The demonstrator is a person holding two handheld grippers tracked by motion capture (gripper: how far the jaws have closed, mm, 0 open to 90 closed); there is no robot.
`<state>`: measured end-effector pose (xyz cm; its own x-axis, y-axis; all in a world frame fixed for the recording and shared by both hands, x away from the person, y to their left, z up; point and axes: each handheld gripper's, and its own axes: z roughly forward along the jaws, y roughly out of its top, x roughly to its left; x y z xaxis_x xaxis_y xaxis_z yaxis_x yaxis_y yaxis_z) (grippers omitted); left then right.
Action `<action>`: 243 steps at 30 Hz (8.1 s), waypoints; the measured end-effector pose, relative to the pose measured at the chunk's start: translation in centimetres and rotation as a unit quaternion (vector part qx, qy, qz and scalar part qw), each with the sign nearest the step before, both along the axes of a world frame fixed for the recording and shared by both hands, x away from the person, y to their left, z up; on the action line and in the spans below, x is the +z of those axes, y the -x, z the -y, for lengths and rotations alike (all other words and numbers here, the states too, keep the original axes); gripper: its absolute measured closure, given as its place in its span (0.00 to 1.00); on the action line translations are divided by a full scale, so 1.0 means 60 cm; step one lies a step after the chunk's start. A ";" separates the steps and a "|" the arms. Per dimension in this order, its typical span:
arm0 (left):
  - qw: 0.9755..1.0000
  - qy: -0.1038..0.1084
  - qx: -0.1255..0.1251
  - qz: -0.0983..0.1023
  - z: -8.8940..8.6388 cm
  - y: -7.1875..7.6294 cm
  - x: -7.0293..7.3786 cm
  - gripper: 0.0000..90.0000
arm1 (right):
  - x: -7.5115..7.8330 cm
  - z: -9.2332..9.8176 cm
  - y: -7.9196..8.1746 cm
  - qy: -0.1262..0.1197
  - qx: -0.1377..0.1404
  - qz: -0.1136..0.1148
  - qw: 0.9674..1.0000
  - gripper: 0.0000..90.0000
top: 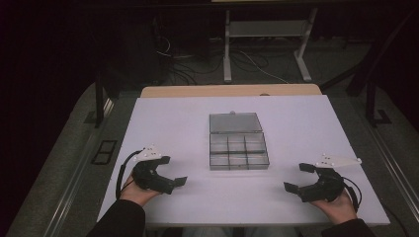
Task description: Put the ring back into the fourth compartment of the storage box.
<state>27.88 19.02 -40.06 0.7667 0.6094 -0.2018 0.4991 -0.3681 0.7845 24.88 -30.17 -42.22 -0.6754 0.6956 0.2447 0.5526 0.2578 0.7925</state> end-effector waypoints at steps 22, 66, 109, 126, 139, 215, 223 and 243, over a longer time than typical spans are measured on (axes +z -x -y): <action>0.996 -0.073 -0.039 -0.030 0.000 -0.015 -0.026 0.00 | -0.002 0.000 0.000 0.003 0.001 -0.001 1.000 0.00; 0.983 -0.144 -0.108 -0.041 -0.010 -0.020 -0.046 0.51 | -0.008 0.001 -0.001 0.012 0.010 -0.009 1.000 0.00; 0.991 -0.058 -0.095 -0.073 -0.028 -0.036 -0.036 0.79 | -0.008 0.004 -0.002 0.011 0.004 -0.011 1.000 0.00; 0.992 -0.057 -0.095 -0.062 -0.018 -0.051 -0.007 0.79 | -0.008 0.005 -0.002 0.010 0.003 -0.011 1.000 0.00; 0.993 -0.048 -0.095 -0.046 -0.013 -0.065 0.024 0.79 | -0.008 0.005 -0.002 0.010 0.002 -0.012 1.000 0.00; 0.990 -0.069 -0.124 -0.011 0.104 -0.179 0.093 0.79 | -0.007 0.010 -0.002 0.001 0.007 -0.012 1.000 0.00; 0.991 -0.062 -0.116 -0.012 0.120 -0.195 0.084 0.79 | -0.008 0.009 -0.003 0.003 0.010 -0.013 1.000 0.00; 0.994 -0.048 -0.100 -0.016 0.153 -0.213 0.041 0.79 | -0.008 0.009 -0.002 0.004 0.012 -0.013 1.000 0.00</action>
<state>40.65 9.84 -37.60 0.8688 0.4628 -0.1763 0.4320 -0.5343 0.7266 25.02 -30.71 -42.70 -0.6847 0.6820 0.2572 0.5673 0.2771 0.7755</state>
